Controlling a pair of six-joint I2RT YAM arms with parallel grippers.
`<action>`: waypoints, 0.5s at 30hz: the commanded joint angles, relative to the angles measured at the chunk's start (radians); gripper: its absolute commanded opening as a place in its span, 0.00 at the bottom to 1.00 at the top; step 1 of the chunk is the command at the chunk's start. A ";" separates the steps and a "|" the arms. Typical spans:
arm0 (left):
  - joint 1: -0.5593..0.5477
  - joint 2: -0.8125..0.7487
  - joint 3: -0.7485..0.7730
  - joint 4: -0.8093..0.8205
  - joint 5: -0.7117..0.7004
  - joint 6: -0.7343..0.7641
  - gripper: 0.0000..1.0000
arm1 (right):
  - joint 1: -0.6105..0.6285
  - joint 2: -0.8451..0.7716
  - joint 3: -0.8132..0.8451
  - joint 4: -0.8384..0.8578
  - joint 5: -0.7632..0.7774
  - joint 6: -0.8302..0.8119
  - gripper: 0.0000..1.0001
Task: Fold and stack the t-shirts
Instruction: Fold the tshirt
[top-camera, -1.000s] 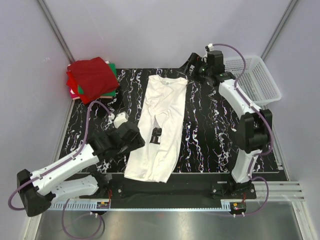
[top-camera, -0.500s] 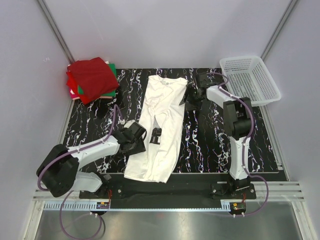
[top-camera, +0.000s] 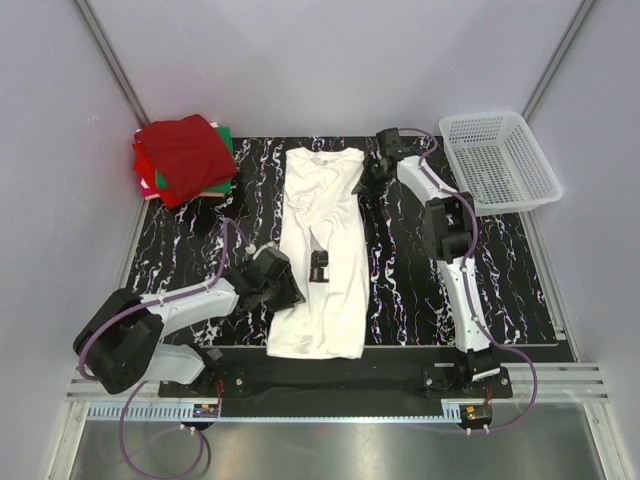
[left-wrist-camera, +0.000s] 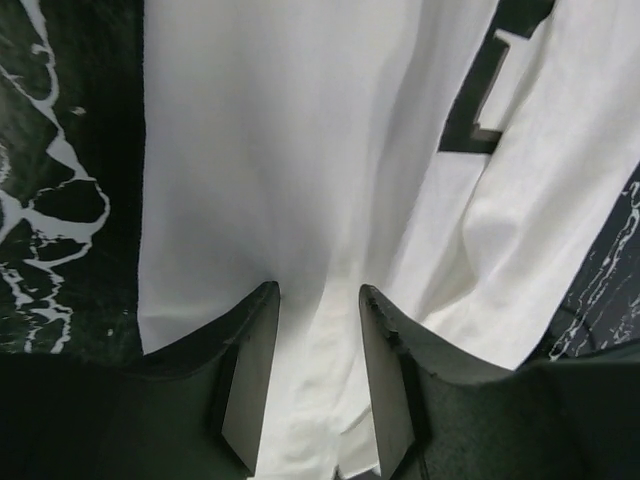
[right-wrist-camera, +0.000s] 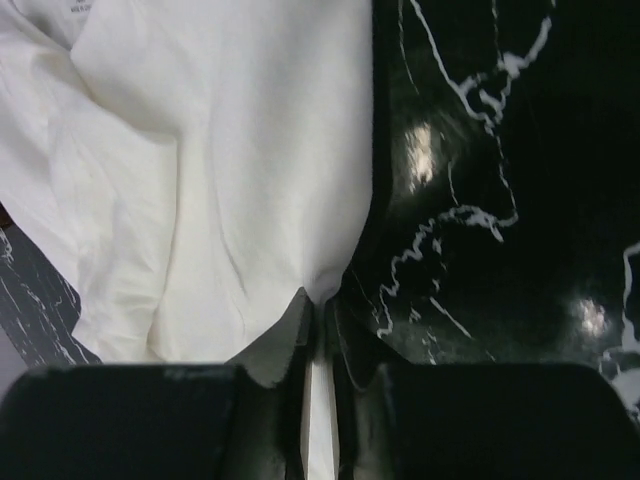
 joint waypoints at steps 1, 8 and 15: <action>-0.004 0.021 -0.014 0.041 0.090 -0.042 0.44 | 0.003 0.132 0.167 -0.106 0.066 -0.047 0.13; -0.014 0.051 0.063 -0.003 0.088 -0.017 0.42 | -0.037 0.169 0.273 -0.131 0.052 -0.034 0.32; -0.126 -0.002 0.240 -0.302 -0.146 0.021 0.42 | -0.063 -0.119 -0.117 0.041 -0.037 -0.058 0.82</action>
